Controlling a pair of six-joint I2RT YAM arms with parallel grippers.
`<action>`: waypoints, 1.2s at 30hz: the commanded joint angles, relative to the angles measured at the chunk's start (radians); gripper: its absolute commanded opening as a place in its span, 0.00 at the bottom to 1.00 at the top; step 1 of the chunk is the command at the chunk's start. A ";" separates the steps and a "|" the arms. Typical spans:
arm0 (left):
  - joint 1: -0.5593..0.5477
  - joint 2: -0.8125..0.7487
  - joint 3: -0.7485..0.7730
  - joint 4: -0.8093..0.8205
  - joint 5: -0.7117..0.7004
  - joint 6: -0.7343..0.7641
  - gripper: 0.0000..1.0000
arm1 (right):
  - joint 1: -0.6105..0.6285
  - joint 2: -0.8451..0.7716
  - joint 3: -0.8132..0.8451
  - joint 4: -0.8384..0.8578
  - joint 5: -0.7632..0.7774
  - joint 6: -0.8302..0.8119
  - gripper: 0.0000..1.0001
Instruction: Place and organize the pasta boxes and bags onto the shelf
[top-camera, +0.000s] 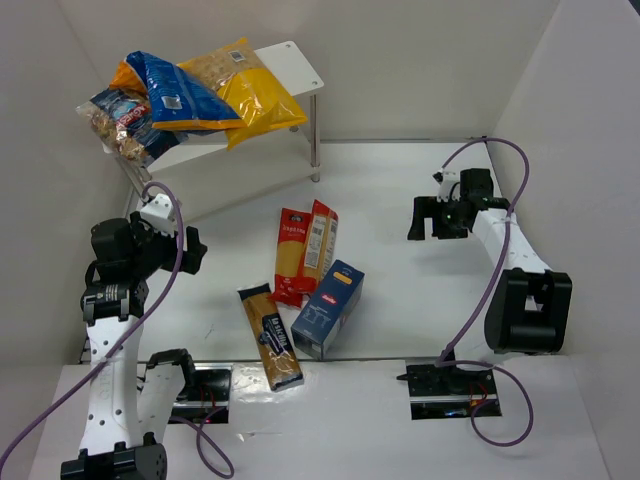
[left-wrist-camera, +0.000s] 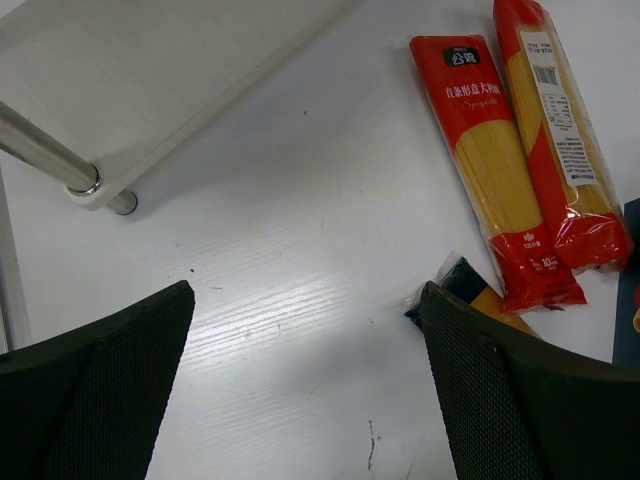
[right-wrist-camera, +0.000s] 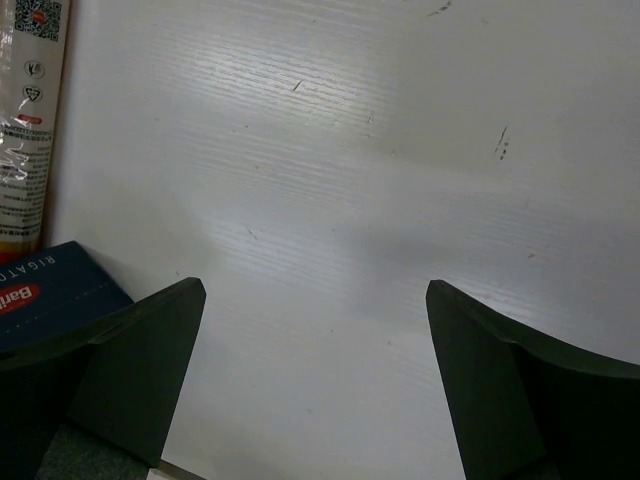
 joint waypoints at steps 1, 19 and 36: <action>-0.003 -0.009 0.004 0.027 0.028 0.015 1.00 | -0.006 -0.045 0.033 0.038 0.023 0.020 1.00; -0.003 -0.060 0.004 0.018 0.083 0.058 1.00 | 0.511 0.084 0.187 -0.329 -0.156 -0.553 1.00; -0.003 -0.040 0.004 -0.011 0.158 0.118 1.00 | 0.671 0.153 0.433 -0.681 -0.121 -0.934 1.00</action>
